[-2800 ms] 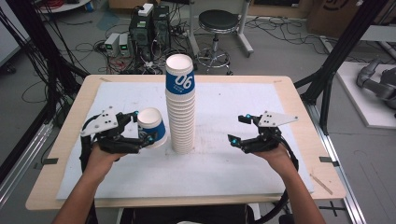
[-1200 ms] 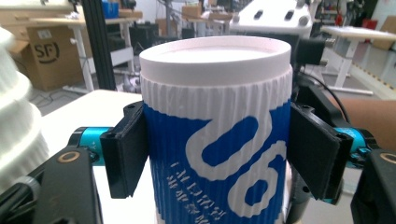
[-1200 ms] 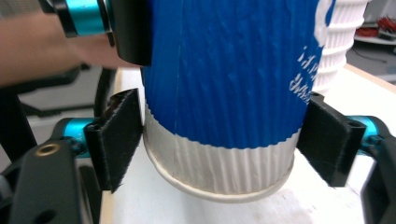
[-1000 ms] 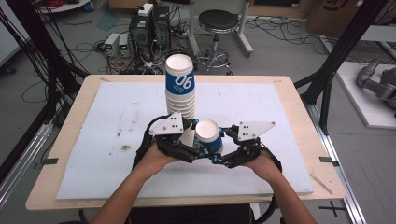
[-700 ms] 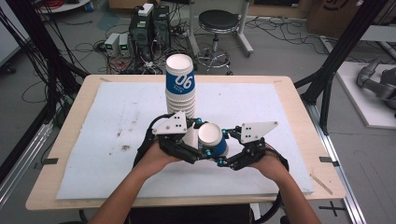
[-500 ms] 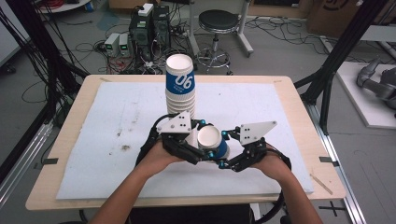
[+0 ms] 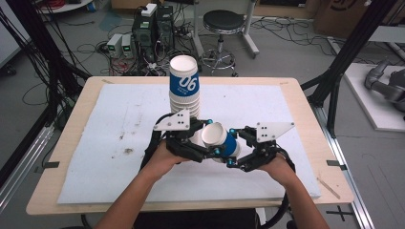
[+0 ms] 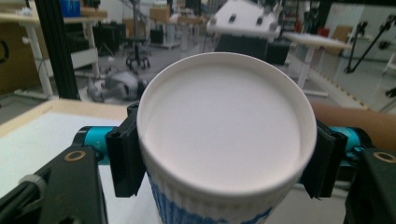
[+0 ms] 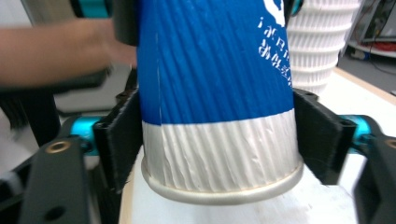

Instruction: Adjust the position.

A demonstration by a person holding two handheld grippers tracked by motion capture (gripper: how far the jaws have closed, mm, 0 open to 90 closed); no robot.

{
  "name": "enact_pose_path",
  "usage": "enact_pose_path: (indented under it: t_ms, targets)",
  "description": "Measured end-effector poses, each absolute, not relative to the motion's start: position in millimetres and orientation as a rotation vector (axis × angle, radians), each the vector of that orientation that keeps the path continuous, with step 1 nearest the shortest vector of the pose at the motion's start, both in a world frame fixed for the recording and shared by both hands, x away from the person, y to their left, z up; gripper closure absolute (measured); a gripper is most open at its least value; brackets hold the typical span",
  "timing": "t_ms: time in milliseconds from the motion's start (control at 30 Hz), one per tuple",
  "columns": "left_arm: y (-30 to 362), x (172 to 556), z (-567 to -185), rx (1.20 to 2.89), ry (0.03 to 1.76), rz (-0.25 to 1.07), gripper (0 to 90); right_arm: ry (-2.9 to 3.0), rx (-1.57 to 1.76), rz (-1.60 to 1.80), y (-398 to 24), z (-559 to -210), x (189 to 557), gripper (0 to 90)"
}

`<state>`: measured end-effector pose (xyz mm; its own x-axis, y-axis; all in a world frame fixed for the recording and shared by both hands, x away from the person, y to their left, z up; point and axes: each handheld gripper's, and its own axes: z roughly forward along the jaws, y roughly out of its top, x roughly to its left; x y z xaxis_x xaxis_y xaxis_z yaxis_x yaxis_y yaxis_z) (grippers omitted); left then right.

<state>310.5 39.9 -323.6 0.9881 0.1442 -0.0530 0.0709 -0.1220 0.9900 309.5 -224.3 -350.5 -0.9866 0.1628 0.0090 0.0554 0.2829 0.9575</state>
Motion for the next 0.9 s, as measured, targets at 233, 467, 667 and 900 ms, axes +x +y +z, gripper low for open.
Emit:
enact_pose_path:
  t_ms: [233, 467, 667, 900]
  targets:
    - [34.6, 308.7, -320.9, 1.826, 0.159, 0.098, 20.0, 2.535, 0.131, 1.548, -228.6, -343.4, 307.4, 26.4]
    - [29.0, 313.7, -326.7, 1.881, 0.104, 0.029, 29.8, 2.608, 0.08, 1.455, -230.6, -343.8, 306.4, 27.5]
    - [35.2, 317.6, -328.8, 1.755, 0.142, -0.008, 30.2, 2.52, 0.247, 1.732, -238.9, -345.8, 311.6, 17.0]
    - [37.8, 318.3, -327.9, 1.724, 0.147, -0.024, 29.9, 2.501, 0.191, 1.747, -235.9, -349.5, 311.7, 22.7]
